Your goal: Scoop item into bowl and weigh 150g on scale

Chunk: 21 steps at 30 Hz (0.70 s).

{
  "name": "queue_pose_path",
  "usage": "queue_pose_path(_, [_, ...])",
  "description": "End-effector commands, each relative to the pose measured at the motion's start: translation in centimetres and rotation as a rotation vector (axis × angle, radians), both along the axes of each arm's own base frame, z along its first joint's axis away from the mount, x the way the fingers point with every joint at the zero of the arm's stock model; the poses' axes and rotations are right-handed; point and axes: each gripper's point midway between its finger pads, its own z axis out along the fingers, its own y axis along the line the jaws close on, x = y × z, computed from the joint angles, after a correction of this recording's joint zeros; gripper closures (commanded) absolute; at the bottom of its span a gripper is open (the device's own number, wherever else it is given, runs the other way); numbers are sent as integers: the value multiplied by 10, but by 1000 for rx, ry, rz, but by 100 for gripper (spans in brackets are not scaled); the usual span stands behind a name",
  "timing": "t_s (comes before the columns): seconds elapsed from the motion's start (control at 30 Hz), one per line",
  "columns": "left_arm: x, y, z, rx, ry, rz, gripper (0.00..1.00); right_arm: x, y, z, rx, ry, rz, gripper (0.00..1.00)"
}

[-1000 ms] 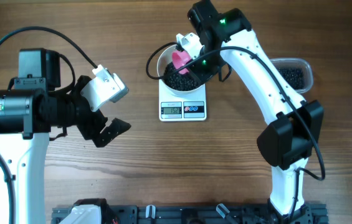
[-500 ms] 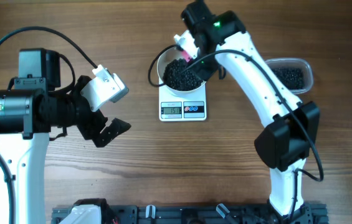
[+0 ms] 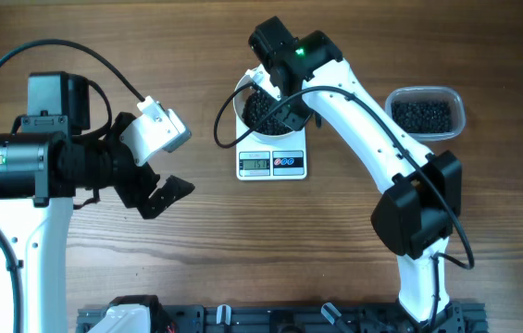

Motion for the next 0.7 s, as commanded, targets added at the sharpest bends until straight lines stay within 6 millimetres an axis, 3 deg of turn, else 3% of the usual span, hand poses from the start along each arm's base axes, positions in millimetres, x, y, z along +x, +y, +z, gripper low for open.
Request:
queue_pose_path(0.0, [0,0,7,-4,-28,-5,0,7,-4,-12,-42,-4,9,96])
queue_pose_path(0.33, [0,0,7,-4,-28,-5,0,-8,14,-16,22,55,49,96])
queue_pose_path(0.47, [0,0,7,-4,-28,-5,0,-30,31,-21,106,161,109,96])
queue_pose_path(0.67, [0,0,7,-4,-28,-5,0,-46,39,-25,130,220,128,96])
